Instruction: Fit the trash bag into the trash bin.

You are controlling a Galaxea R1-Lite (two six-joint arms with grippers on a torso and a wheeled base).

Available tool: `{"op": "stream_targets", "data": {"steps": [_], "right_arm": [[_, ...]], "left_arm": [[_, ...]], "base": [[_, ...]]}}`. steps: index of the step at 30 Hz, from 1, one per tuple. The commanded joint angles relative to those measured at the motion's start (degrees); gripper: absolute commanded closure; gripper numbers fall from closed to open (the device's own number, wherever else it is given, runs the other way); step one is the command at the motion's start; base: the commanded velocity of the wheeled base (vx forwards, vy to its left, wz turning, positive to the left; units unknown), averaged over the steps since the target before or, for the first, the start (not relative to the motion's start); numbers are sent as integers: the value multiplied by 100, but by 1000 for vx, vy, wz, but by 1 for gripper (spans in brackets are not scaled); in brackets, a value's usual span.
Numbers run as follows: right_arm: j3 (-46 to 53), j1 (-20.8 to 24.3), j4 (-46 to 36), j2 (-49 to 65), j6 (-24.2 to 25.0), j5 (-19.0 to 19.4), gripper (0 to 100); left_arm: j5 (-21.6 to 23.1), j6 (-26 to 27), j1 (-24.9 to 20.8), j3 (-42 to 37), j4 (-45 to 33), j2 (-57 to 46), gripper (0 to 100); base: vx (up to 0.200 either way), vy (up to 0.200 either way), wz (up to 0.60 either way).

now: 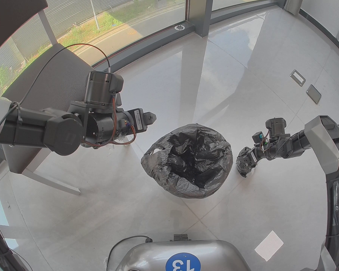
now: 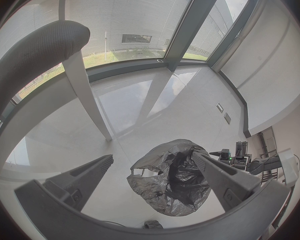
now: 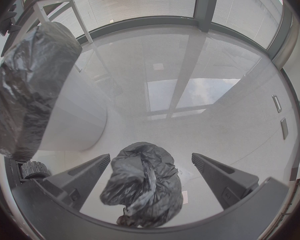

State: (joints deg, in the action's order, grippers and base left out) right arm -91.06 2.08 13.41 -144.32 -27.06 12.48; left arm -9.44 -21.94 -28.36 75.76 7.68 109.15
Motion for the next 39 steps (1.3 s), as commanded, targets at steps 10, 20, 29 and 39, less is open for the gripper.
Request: {"op": "stream_targets", "data": {"steps": [10, 20, 29, 39], "right_arm": [[-263, 64, -207, -219, 26, -27, 100], [643, 55, -154, 1249, 17, -97, 100], [1574, 372, -163, 3771, -291, -167, 100], [2163, 2217, -67, 4914, 571, -97, 100]], "left_arm": [[-58, -56, -3, -18, -3, 1, 0], [-129, -12, 32, -343, 5, -35, 0], [-164, -29, 58, -449, 5, 9, 0], [-287, -64, 58, -624, 14, 9, 0]], "base": [[0, 0, 0], [0, 0, 0], [0, 0, 0], [0, 0, 0]]}}
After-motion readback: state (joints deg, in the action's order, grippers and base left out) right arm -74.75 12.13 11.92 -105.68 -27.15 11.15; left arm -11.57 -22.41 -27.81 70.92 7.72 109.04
